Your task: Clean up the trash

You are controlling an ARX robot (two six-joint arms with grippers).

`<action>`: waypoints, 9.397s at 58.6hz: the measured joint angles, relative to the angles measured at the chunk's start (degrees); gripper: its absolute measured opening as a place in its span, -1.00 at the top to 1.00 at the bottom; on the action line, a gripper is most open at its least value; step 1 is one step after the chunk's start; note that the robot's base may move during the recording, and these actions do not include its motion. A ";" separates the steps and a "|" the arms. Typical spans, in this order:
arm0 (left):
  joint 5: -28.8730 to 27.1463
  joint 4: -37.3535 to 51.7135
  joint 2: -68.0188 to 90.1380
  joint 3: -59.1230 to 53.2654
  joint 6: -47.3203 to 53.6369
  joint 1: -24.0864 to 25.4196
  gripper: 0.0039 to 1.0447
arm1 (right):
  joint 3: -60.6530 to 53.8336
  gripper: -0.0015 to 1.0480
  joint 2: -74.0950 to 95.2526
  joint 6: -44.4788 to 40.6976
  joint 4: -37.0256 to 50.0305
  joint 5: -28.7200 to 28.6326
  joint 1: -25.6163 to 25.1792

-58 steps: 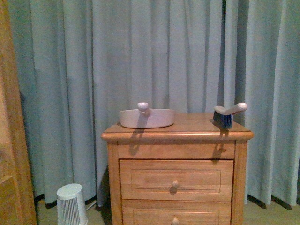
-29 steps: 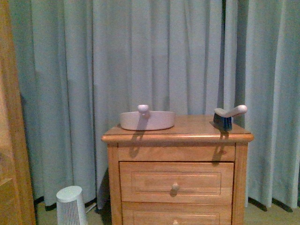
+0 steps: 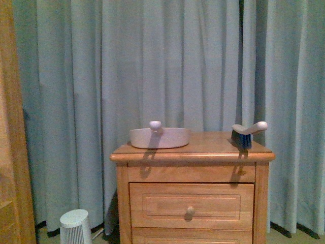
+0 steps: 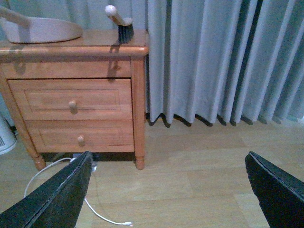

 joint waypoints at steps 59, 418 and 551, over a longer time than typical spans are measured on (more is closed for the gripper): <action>-0.02 0.00 0.00 0.00 0.00 0.00 -0.86 | 0.00 -0.86 0.00 0.00 0.00 0.00 0.00; -8.50 45.66 65.70 41.18 24.24 -25.92 0.47 | 0.00 -0.86 -0.02 0.00 0.00 0.00 0.00; 7.76 33.29 21.73 14.45 10.43 4.33 0.47 | 77.09 -0.86 105.98 15.82 -21.68 1.36 6.95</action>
